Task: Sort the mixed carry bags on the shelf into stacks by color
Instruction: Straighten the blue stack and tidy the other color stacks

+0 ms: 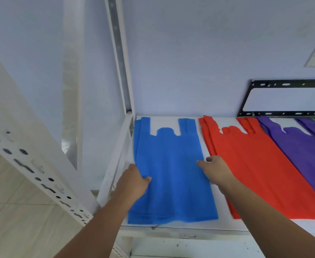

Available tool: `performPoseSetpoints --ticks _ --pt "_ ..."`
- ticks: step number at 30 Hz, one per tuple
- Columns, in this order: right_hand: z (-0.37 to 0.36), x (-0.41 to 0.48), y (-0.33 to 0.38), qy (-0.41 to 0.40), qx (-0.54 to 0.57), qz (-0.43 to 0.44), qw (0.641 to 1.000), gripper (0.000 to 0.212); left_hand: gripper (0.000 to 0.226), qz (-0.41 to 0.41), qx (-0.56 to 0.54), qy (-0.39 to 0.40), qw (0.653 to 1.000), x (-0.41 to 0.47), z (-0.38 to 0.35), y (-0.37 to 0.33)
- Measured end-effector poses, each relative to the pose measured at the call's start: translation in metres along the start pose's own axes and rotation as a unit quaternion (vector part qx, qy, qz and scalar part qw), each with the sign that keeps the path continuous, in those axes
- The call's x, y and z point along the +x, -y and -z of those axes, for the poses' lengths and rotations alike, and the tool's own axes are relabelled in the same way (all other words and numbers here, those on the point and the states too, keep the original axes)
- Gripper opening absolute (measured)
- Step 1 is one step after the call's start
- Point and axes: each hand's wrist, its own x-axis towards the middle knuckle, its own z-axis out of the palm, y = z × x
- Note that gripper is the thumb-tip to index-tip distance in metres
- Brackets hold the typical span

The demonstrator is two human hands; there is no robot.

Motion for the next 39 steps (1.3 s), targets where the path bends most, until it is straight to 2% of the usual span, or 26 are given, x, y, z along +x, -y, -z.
performPoseSetpoints --ticks 1,2,5,9,11,13,17,20,22,25,27,29,30,31,34,37,38,39 --pt "0.001 -0.002 0.005 0.014 -0.007 -0.014 1.000 0.029 0.036 0.004 -0.014 0.032 0.999 0.004 0.001 -0.002" --pt "0.001 0.003 0.005 0.026 -0.001 -0.013 1.000 0.023 0.032 0.009 -0.028 0.065 0.997 0.007 0.002 -0.005" --pt "0.002 0.009 0.009 0.063 -0.012 -0.026 0.998 0.026 0.025 0.018 -0.053 0.103 0.993 0.008 -0.001 -0.015" --pt "0.002 0.021 0.007 0.047 -0.016 0.019 0.999 0.019 0.014 0.001 -0.127 0.038 0.991 0.006 -0.008 -0.027" --pt "0.008 0.027 0.007 0.040 -0.013 0.028 0.999 0.020 0.017 0.018 -0.169 0.036 0.985 0.012 -0.006 -0.033" --pt "0.018 0.035 0.007 0.055 0.007 0.018 0.998 0.012 0.031 0.039 -0.161 0.056 0.985 0.022 -0.006 -0.037" --pt "0.035 0.052 0.008 0.096 -0.002 0.007 0.995 0.018 0.025 0.007 -0.095 0.058 0.994 0.035 -0.014 -0.036" --pt "0.041 0.065 0.005 0.145 -0.012 -0.008 0.989 0.023 0.021 0.002 -0.102 0.095 0.990 0.039 -0.011 -0.033" --pt "0.046 0.076 0.004 0.176 0.002 -0.013 0.984 0.018 0.020 0.011 -0.102 0.140 0.985 0.042 -0.006 -0.031" --pt "0.050 0.096 0.012 0.159 0.031 0.011 0.987 0.015 0.018 0.038 -0.141 0.199 0.969 0.047 0.004 -0.043" --pt "0.048 0.111 0.018 0.141 0.015 0.026 0.989 0.023 0.016 0.071 -0.150 0.132 0.977 0.057 0.003 -0.056" --pt "0.045 0.122 0.025 0.142 -0.012 0.038 0.989 0.035 0.040 0.055 -0.051 -0.004 0.997 0.075 -0.007 -0.058" --pt "0.043 0.128 0.026 0.147 -0.029 0.040 0.988 0.037 0.042 0.041 -0.012 -0.050 0.998 0.080 -0.012 -0.060" --pt "0.042 0.134 0.027 0.156 -0.048 0.036 0.986 0.037 0.040 0.031 0.007 -0.066 0.997 0.083 -0.018 -0.060" --pt "0.041 0.146 0.035 0.199 -0.049 -0.003 0.979 0.028 0.029 0.045 -0.006 -0.037 0.998 0.094 -0.022 -0.058" --pt "0.042 0.160 0.049 0.194 -0.022 -0.021 0.981 0.022 0.016 0.076 -0.044 -0.084 0.993 0.111 -0.007 -0.069" --pt "0.042 0.165 0.055 0.191 -0.026 -0.018 0.981 0.021 0.014 0.078 -0.052 -0.098 0.991 0.120 -0.004 -0.076" --pt "0.040 0.173 0.064 0.188 -0.036 -0.015 0.981 0.022 0.023 0.078 -0.062 -0.101 0.990 0.129 -0.002 -0.083"
